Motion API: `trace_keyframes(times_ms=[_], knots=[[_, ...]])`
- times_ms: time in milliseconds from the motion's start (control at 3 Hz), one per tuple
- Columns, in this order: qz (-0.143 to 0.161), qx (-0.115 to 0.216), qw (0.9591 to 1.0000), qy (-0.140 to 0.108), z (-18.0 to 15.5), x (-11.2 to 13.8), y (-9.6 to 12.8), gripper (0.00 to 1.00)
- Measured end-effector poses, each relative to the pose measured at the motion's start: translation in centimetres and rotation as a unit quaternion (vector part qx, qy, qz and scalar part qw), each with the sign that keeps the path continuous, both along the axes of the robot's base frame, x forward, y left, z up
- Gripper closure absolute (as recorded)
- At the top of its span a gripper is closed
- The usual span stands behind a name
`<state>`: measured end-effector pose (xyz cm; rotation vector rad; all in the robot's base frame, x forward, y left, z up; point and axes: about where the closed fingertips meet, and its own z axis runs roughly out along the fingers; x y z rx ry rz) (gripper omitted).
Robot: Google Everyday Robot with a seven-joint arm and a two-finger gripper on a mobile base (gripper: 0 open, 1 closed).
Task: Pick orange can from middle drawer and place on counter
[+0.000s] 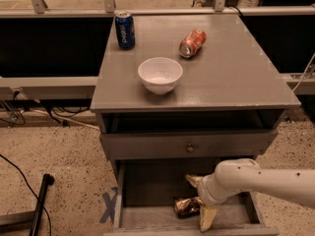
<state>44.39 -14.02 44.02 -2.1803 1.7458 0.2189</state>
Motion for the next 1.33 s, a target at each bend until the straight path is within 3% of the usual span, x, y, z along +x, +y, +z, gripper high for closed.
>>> trace_keyframes(times_ms=[333,667,1000,1333], knots=[[0.01,0.007,0.9999,0.008,-1.1,-0.2,0.5,0.0],[0.01,0.007,0.9999,0.008,-1.0,-0.2,0.5,0.16],[0.016,-0.003,0.9998,0.006,0.8,-0.3,0.1,0.22],[0.017,-0.003,0.9998,0.007,0.7,-0.3,0.2,0.0]])
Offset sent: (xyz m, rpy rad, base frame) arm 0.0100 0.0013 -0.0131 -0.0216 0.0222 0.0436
